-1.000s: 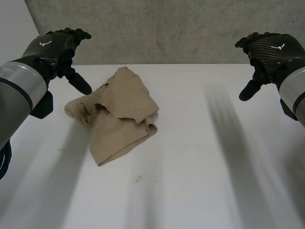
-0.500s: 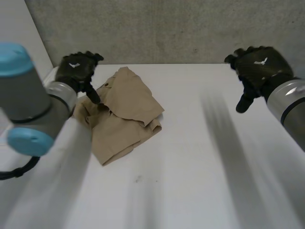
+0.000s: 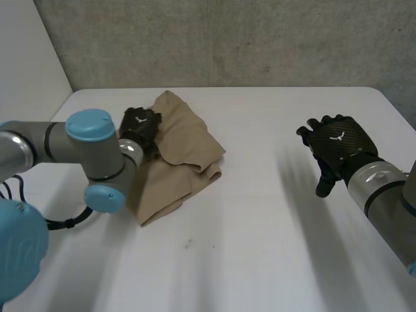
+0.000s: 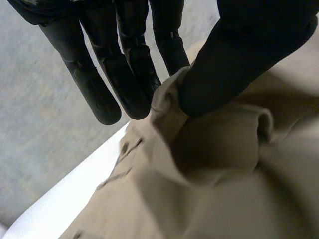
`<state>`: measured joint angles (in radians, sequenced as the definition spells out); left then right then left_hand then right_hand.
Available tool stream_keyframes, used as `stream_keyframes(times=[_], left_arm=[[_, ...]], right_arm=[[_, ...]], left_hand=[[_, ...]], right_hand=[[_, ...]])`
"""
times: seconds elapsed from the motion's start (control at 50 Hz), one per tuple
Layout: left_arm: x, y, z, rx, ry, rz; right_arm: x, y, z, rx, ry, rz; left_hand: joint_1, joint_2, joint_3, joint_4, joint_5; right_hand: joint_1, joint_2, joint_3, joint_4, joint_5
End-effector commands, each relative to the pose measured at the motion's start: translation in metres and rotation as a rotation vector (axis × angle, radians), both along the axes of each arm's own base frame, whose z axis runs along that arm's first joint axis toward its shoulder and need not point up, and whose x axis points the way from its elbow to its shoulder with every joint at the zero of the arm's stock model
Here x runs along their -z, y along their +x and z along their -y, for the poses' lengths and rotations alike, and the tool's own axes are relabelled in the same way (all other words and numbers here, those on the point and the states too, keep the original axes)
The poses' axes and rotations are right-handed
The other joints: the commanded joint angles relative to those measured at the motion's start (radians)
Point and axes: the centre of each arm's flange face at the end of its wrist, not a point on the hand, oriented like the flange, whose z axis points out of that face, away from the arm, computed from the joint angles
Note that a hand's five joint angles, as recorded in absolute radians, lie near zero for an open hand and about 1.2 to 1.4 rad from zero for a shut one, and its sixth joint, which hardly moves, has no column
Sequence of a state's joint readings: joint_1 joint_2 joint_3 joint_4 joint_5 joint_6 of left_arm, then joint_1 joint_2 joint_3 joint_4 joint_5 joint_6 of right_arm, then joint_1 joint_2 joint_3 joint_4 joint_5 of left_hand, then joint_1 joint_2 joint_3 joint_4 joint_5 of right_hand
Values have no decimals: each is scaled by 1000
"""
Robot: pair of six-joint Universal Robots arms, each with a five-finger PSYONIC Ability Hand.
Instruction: Fold the shorts.
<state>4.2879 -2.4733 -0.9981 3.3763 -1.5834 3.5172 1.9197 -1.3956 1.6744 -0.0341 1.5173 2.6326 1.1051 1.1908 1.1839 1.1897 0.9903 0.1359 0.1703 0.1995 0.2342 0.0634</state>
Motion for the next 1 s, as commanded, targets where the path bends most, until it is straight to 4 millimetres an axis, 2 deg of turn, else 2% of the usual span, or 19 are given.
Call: stream_keyframes(times=[0.02, 0.08, 0.1, 0.16, 0.18, 0.24, 0.26, 0.28, 0.32, 0.34, 0.4, 0.42, 0.48, 0.5, 0.58, 0.64, 0.72, 0.88, 1.0], left_arm=[[-53, -46, -111, 200, 69, -149], [-60, -60, -161, 303, 128, -198], [-64, -68, -197, 381, 168, -226], [-66, -74, -247, 490, 231, -248], [-67, -75, -271, 537, 258, -260], [-63, -71, -286, 554, 284, -255], [-60, -68, -288, 551, 295, -246], [-60, -67, -288, 550, 293, -245], [-63, -67, -286, 545, 286, -247], [-67, -64, -277, 521, 271, -257], [-73, -54, -246, 443, 242, -273], [-78, -44, -222, 378, 219, -282], [-90, -26, -188, 289, 174, -306], [-94, -14, -171, 236, 155, -316], [-96, 9, -138, 138, 134, -324], [-93, 23, -121, 82, 135, -322], [-83, 35, -113, 39, 175, -303], [-51, 48, -118, -34, 383, -210], [-41, 54, -117, -78, 461, -175]], right_arm=[[-12, -17, 18, 78, -40, 17], [-19, -28, 26, 118, -65, 33], [-21, -30, 28, 126, -71, 36], [-23, -36, 32, 145, -75, 39], [-23, -36, 32, 147, -77, 39], [-22, -36, 31, 147, -72, 38], [-21, -36, 31, 147, -68, 36], [-21, -36, 31, 145, -68, 37], [-19, -36, 30, 144, -63, 36], [-19, -36, 30, 144, -63, 36], [-19, -36, 30, 141, -64, 36], [-19, -36, 29, 141, -63, 36], [-18, -36, 29, 141, -62, 36], [-18, -36, 29, 141, -60, 35], [-17, -36, 29, 139, -57, 35], [-17, -35, 28, 136, -55, 34], [-17, -33, 26, 129, -55, 34], [-12, -32, 25, 127, -43, 29], [-9, -32, 24, 124, -34, 26]], left_hand=[[291, 205, 212, 207, 231], [291, 205, 212, 207, 231], [291, 205, 212, 207, 231], [291, 205, 212, 207, 231], [291, 205, 212, 207, 231], [242, 156, 163, 158, 182], [-165, -251, -244, -250, -225], [-379, -464, -457, -463, -438], [-653, -738, -732, -737, -713], [-718, -803, -797, -802, -777], [-768, -854, -847, -853, -828], [-800, -886, -879, -885, -860], [-803, -889, -882, -888, -863], [-803, -889, -882, -888, -863], [-803, -889, -882, -888, -863], [-803, -889, -882, -888, -863], [-798, -883, -876, -882, -857], [-771, -857, -850, -856, -831], [-771, -857, -850, -856, -831]], right_hand=[[39, 4, -25, -60, -63], [39, 4, -25, -60, -63], [39, 4, -25, -60, -63], [39, 4, -25, -60, -63], [39, 4, -25, -60, -63], [39, 4, -25, -60, -63], [39, 4, -25, -60, -63], [39, 4, -25, -60, -63], [39, 4, -25, -60, -63], [39, 4, -25, -60, -63], [39, 4, -25, -60, -63], [39, 4, -25, -60, -63], [39, 4, -25, -60, -63], [39, 4, -25, -60, -63], [39, 4, -25, -60, -63], [39, 4, -25, -60, -63], [39, 4, -25, -60, -63], [39, 4, -25, -60, -63], [39, 4, -25, -60, -63]])
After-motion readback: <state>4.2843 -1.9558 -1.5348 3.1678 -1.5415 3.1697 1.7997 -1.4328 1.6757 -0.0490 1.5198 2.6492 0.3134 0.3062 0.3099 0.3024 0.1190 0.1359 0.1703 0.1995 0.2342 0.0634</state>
